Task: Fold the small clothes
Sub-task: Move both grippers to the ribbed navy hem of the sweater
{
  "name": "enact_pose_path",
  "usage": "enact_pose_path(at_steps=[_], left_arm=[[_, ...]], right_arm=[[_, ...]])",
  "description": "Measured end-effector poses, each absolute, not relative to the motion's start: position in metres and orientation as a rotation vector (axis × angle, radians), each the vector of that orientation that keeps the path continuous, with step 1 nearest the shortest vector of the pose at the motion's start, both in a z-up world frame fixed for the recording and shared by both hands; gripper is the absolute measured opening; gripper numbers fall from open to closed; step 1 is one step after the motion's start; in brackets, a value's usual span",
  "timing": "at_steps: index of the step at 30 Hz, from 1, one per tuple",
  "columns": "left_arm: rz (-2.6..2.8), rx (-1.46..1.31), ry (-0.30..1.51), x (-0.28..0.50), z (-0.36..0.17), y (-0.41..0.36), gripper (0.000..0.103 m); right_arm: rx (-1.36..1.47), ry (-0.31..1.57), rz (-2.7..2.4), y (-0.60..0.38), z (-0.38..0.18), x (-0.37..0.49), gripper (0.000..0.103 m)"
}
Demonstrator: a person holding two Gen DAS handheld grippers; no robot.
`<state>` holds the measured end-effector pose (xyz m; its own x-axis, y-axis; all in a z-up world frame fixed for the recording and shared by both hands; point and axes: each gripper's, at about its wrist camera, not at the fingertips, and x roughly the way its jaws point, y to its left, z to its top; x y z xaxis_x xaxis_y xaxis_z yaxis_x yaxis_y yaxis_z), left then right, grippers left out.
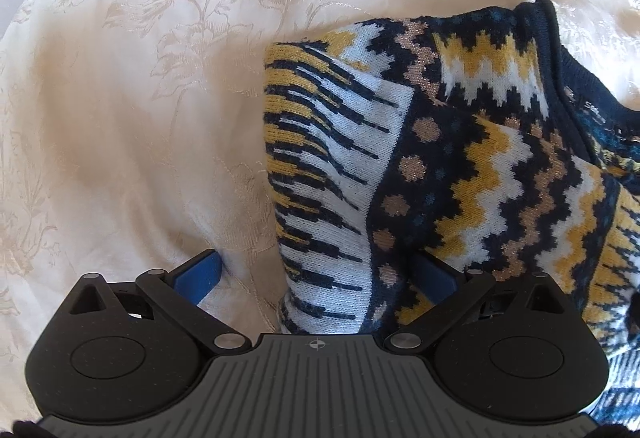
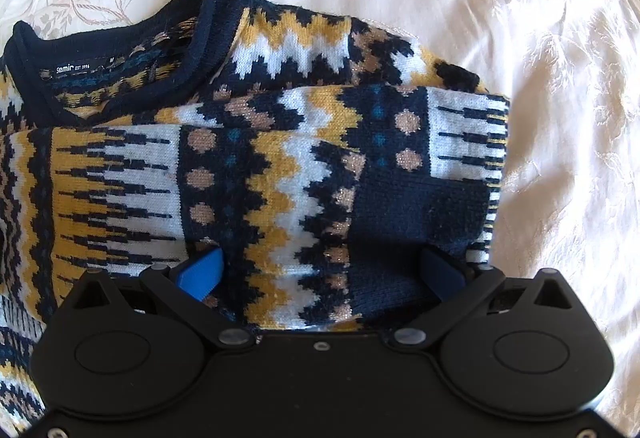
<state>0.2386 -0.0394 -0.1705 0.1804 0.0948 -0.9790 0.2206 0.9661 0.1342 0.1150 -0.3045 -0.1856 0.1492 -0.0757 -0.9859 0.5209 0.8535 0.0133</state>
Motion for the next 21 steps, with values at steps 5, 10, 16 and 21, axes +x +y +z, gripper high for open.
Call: enact_pose_path(at_steps=[5,10,16,21], left_arm=[[-0.134,0.243,1.393,0.222,-0.156,-0.042,0.092],[-0.168,0.245,1.374,0.188,-0.138,-0.042,0.091],[-0.197,0.265,1.346,0.131,-0.119,-0.036,0.091],[-0.202,0.269,1.333,0.086,-0.107,-0.025,0.091]], right_arm=[[0.361,1.366,-0.416,-0.300,-0.172,0.108,0.102],[0.338,1.345,-0.388,-0.287,-0.149,0.083,0.102],[0.344,1.312,-0.368,-0.259,-0.126,0.033,0.102],[0.360,1.312,-0.359,-0.234,-0.118,-0.013,0.102]])
